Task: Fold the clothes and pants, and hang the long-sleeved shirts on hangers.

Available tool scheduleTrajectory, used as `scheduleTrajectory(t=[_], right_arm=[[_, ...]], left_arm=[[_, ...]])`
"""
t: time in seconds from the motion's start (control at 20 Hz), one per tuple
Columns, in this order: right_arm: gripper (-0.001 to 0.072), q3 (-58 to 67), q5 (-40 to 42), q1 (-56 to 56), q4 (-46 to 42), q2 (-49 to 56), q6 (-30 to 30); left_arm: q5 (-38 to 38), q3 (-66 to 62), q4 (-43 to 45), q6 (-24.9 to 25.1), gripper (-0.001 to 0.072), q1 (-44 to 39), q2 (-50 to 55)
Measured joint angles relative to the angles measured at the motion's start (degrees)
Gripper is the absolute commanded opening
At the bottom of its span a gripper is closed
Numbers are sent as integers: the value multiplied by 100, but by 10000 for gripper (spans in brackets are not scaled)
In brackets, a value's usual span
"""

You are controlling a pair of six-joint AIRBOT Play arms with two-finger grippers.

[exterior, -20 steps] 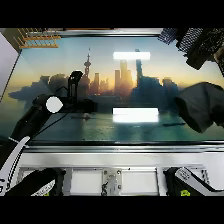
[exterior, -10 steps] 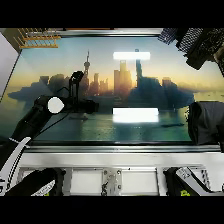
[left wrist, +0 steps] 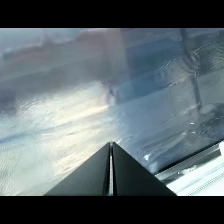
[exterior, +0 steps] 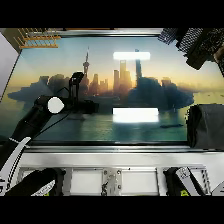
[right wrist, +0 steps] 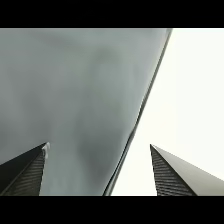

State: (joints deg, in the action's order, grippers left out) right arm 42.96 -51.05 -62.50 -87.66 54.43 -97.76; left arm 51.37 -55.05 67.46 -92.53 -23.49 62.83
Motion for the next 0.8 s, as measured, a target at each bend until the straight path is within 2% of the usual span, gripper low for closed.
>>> scheduleTrajectory(t=[0.15,0.3,0.45,0.6,0.8], right_arm=[[708,284,361,243,723,-413,1169],[708,385,457,892,2332,-669,2601],[708,422,146,2050,3773,-765,3689],[708,431,-116,3480,4389,-800,4210],[708,431,-173,5099,4656,-815,4476]], left_arm=[[-35,0,0,0,11,0,0],[-63,0,0,2,11,0,0],[-68,0,0,4,11,0,0],[-83,0,0,15,11,0,0],[-79,0,2,15,11,0,0]])
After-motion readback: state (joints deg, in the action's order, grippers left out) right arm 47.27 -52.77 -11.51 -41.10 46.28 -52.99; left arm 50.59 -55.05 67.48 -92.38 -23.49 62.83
